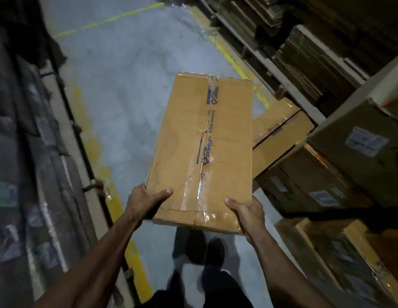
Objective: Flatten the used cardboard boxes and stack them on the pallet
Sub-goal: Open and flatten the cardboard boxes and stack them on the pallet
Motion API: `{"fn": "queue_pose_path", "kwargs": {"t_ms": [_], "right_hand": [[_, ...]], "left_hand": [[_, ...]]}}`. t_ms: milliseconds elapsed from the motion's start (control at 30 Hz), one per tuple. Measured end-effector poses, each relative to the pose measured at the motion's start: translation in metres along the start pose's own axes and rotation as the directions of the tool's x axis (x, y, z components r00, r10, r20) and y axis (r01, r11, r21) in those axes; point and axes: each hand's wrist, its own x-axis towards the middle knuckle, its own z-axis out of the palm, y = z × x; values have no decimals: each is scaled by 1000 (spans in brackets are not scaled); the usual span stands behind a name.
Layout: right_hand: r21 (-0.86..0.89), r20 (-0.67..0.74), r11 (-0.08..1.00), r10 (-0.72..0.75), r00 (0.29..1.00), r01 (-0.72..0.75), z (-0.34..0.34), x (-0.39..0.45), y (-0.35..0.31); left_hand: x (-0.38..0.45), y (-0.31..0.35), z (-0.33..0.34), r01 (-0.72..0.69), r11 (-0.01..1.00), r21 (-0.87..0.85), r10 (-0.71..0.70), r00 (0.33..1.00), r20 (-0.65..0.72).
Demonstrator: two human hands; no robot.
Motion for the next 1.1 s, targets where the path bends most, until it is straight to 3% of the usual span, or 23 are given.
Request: {"fn": "queue_pose_path", "kwargs": {"t_ms": [233, 467, 667, 1000, 1100], "right_hand": [[-201, 75, 980, 0, 997, 16, 54, -39, 44], [-344, 119, 936, 120, 986, -73, 85, -40, 125], [-426, 104, 904, 96, 990, -43, 86, -11, 193], [-501, 90, 865, 3, 996, 42, 24, 60, 272], [-491, 120, 865, -52, 991, 105, 19, 68, 305]], "left_hand": [[-29, -116, -32, 104, 988, -113, -111, 992, -60], [-42, -224, -21, 242, 965, -105, -245, 969, -23], [-39, -273, 27, 262, 957, -122, -270, 962, -48], [-25, -322, 161, 220, 962, -161, -229, 973, -37], [-18, -347, 182, 202, 968, -147, -218, 971, -99]]}}
